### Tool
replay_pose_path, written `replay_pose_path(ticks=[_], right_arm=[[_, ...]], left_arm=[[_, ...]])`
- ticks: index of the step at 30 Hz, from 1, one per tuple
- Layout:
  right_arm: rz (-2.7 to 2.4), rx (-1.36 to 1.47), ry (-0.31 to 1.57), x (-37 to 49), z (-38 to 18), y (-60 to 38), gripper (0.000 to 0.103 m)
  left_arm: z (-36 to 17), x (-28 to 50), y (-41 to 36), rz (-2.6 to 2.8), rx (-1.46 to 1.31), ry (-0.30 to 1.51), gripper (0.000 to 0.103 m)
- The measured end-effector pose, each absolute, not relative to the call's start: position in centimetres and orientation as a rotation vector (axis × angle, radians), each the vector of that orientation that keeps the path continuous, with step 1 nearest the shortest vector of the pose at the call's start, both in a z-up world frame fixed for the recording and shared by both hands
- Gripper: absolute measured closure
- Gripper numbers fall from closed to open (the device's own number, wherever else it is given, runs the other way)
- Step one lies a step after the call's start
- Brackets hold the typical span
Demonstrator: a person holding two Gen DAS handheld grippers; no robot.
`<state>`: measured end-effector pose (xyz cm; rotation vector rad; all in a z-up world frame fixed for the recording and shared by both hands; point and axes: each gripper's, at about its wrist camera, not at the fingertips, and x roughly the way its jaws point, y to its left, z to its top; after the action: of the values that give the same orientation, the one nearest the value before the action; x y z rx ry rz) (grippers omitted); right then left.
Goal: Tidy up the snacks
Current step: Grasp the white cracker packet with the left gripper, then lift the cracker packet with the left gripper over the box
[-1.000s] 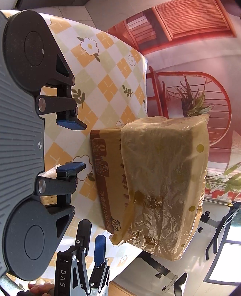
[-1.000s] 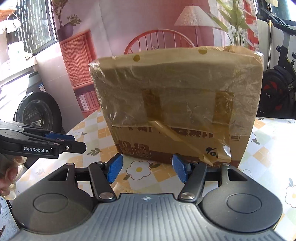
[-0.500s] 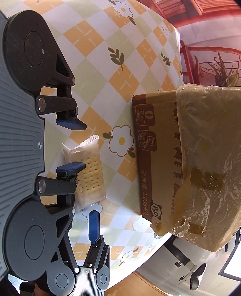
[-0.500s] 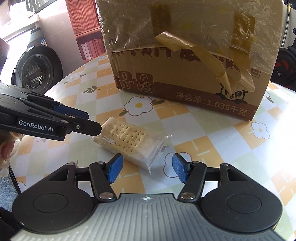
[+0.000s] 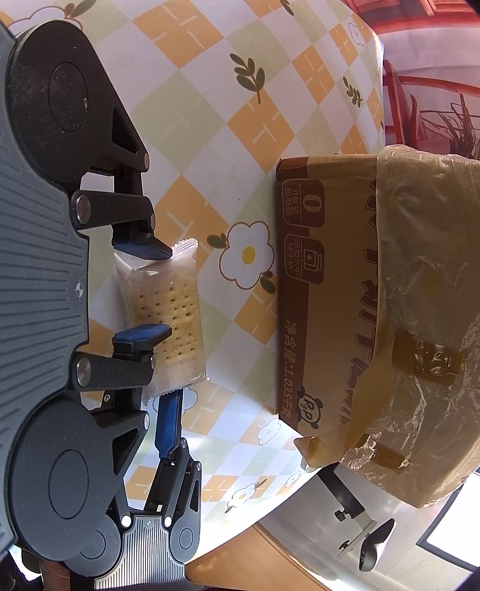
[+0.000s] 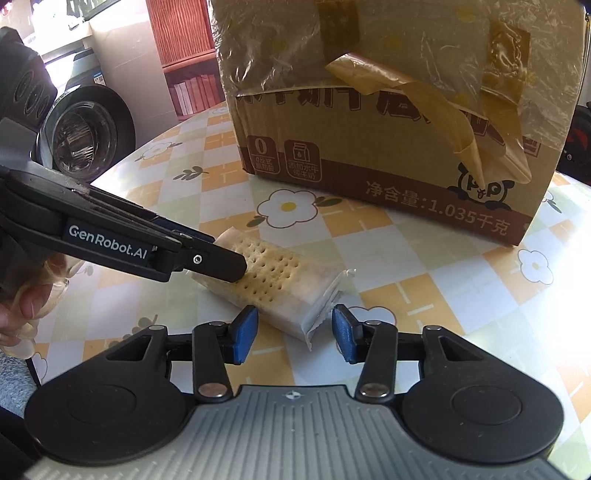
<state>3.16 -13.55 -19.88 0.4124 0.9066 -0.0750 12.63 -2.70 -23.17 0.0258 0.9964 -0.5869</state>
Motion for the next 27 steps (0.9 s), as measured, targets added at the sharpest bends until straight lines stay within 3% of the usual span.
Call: replay_pose_path(ticks=[2, 4, 11, 27], right_arm=[[-0.067, 0.418, 0.896, 3.1, -19.7, -13.6, 0.065], [-0.070, 0.418, 0.897, 3.0, -19.5, -13.5, 0.065], [-0.083, 0.379, 0.826, 2.5, -17.2, -13.7, 0.065], [-0.164, 0.218, 0.507, 4.3, -3.6, -20.3, 0.065]], left_arm=[[-23.0, 12.4, -2.8, -0.589, 0.038, 0.995, 0.067], [-22.7, 12.5, -2.7, -0.588, 0.029, 1.001, 0.072], [-19.7, 12.0, -2.2, -0.588, 0.013, 0.919, 0.073], [-3.9, 15.0, -5.9, -0.595, 0.053, 0.495, 0.073]])
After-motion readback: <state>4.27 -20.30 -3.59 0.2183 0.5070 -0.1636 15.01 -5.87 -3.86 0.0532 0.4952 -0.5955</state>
